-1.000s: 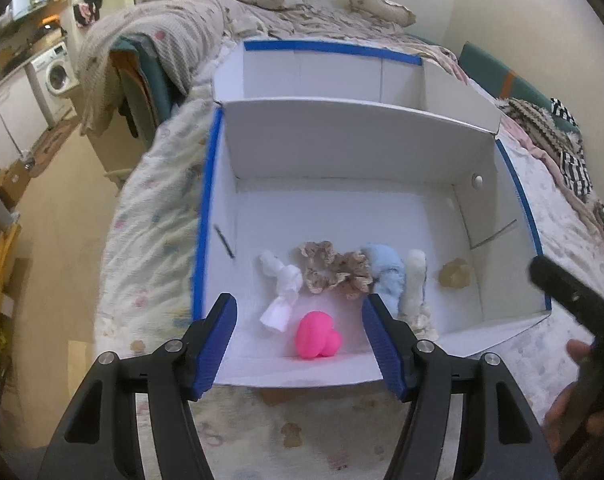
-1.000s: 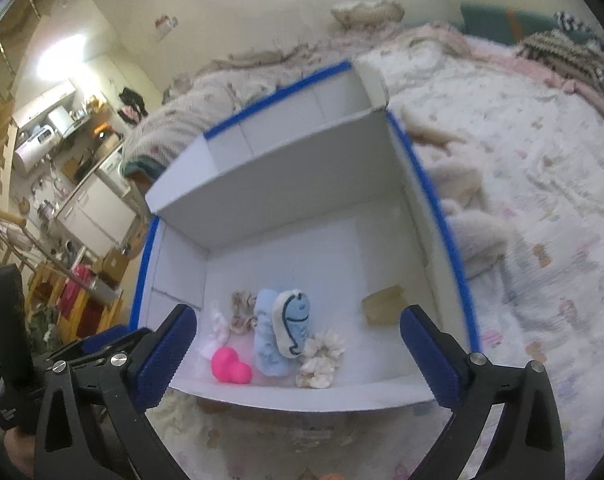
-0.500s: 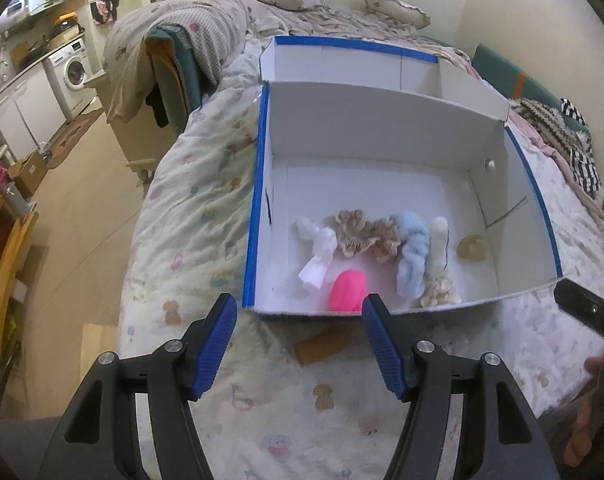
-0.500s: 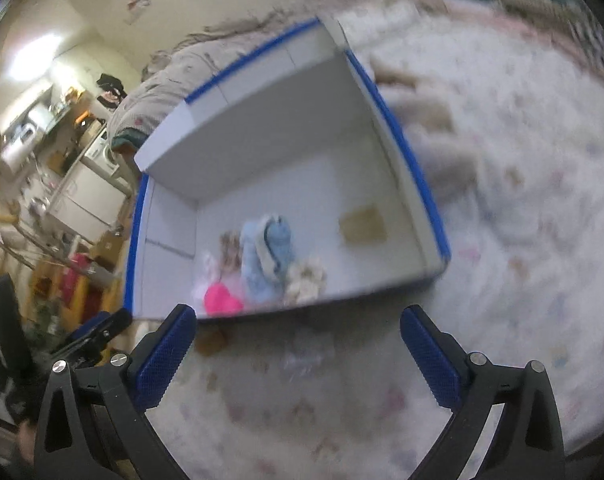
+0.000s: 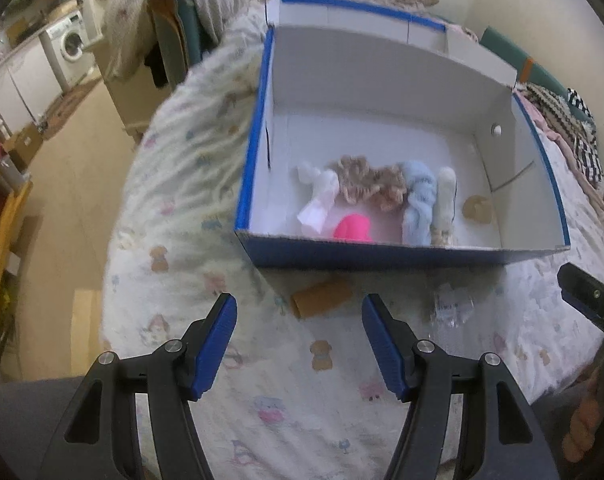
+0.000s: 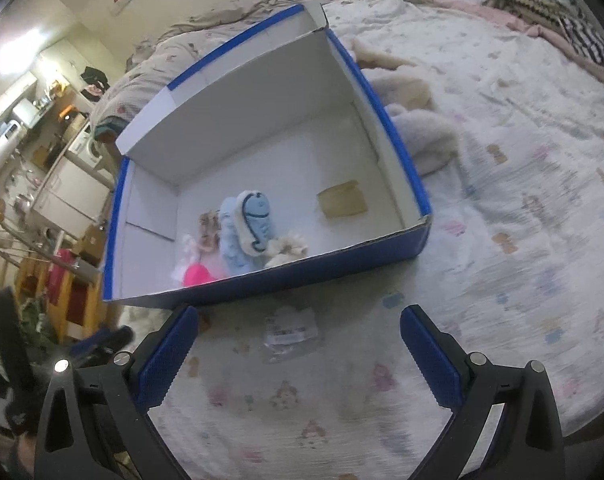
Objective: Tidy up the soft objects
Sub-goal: 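Move both tools back out in front of the box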
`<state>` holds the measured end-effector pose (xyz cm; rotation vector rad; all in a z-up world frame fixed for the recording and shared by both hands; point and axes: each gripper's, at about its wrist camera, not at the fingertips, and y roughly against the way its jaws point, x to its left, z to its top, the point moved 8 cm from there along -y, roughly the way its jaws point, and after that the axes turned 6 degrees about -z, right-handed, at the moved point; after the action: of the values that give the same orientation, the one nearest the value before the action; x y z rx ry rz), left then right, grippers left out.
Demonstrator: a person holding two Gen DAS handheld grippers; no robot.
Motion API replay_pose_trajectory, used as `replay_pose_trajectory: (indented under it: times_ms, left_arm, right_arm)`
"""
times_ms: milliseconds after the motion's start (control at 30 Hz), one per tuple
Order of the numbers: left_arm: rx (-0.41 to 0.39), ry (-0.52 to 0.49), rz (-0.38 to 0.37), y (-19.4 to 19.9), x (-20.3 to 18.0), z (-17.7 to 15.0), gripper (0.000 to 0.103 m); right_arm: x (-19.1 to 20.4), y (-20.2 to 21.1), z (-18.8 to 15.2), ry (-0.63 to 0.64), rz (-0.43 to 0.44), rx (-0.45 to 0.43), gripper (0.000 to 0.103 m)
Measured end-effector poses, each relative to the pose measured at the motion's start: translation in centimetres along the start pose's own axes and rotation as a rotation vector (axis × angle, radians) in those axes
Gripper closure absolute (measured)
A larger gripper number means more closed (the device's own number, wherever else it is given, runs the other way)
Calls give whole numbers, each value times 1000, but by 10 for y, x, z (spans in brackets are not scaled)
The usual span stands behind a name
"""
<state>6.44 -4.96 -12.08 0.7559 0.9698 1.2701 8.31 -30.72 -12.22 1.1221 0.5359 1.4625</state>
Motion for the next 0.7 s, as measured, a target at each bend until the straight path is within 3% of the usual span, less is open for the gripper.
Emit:
replay_pose_trajectory:
  times_ms: [233, 333, 433, 500, 567, 700]
  left_arm:
    - [121, 54, -18, -38, -1, -14, 42]
    - [116, 46, -39, -56, -6, -8, 42]
    - [126, 7, -9, -75, -8, -4, 43]
    - [147, 13, -4, -87, -6, -5, 47]
    - [174, 21, -11, -97, -7, -9, 66]
    - [178, -27, -8, -105, -15, -14, 70]
  right_arm:
    - [4, -18, -6, 8, 3, 68, 0]
    - [-1, -23, -6, -10, 5, 86, 0]
    - [-3, -30, -7, -18, 4, 104, 0]
    - [-4, -32, -7, -24, 8, 108, 0]
    - [-3, -33, -6, -23, 11, 109, 0]
    - [-2, -38, -8, -13, 12, 123, 0]
